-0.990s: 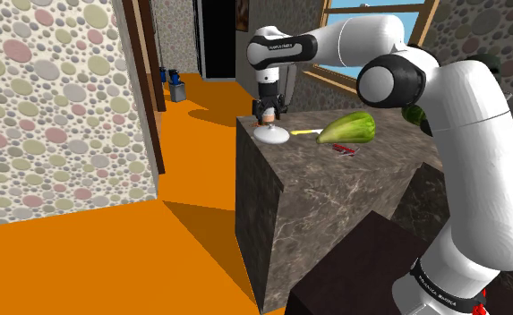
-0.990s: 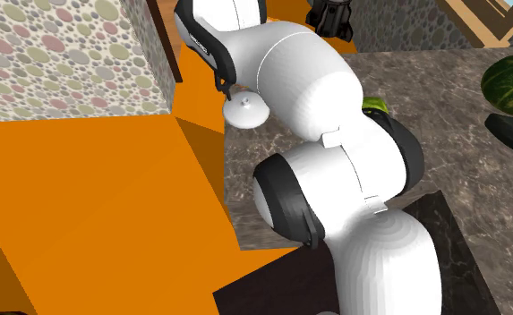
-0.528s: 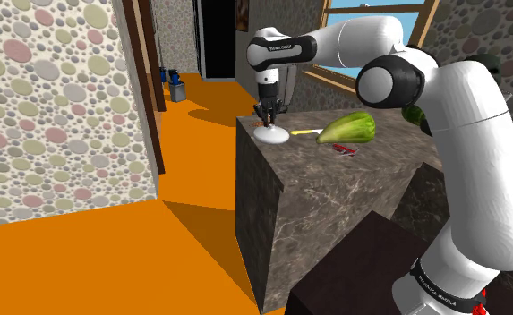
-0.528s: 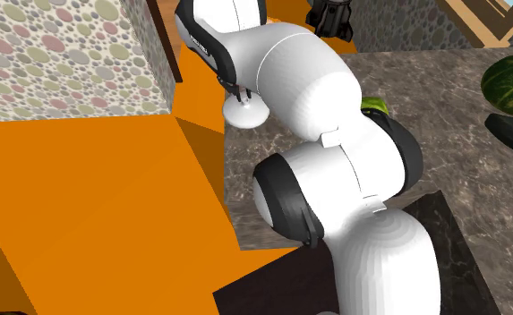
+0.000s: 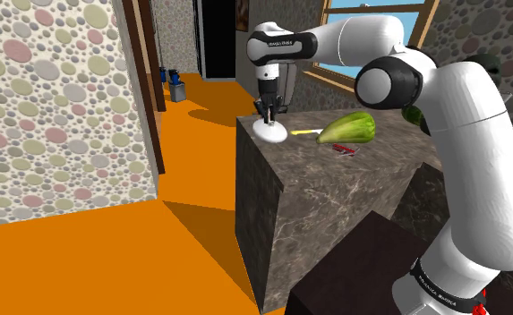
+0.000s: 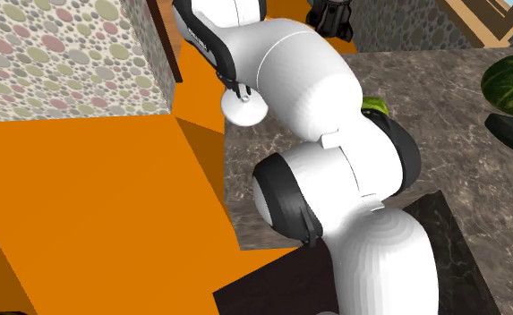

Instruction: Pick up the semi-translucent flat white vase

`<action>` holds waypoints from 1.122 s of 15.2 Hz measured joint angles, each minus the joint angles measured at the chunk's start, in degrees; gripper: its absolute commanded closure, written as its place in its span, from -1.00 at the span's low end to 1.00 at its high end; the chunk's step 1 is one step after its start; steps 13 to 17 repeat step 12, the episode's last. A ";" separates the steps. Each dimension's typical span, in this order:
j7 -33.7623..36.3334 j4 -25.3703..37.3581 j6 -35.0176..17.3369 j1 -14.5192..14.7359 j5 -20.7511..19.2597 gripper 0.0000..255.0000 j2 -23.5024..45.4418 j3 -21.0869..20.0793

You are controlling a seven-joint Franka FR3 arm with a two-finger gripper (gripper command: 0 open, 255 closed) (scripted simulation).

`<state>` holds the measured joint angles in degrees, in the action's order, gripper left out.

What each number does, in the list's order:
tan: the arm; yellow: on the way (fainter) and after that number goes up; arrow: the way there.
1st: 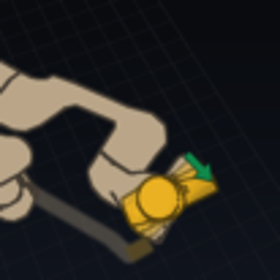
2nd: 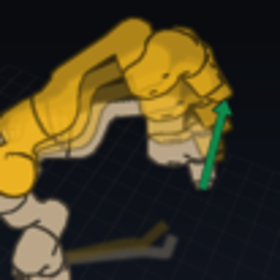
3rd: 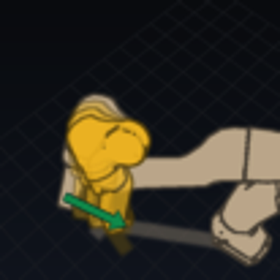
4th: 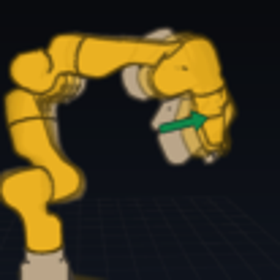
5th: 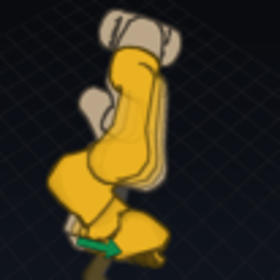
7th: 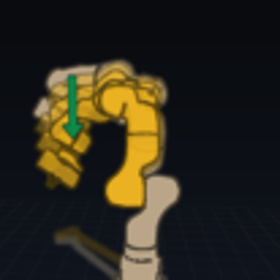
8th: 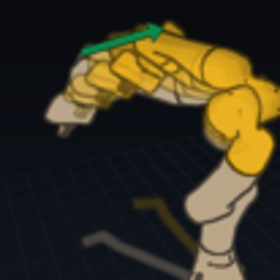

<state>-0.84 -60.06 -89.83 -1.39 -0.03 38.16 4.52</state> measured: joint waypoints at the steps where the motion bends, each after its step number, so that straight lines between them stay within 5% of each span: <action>1: -0.10 0.65 0.66 -0.07 0.00 1.00 0.00 0.02; 12: -0.28 13.60 10.72 -0.42 0.14 1.00 2.86 0.00; 17: -0.28 13.60 10.72 -0.42 0.14 1.00 2.86 0.00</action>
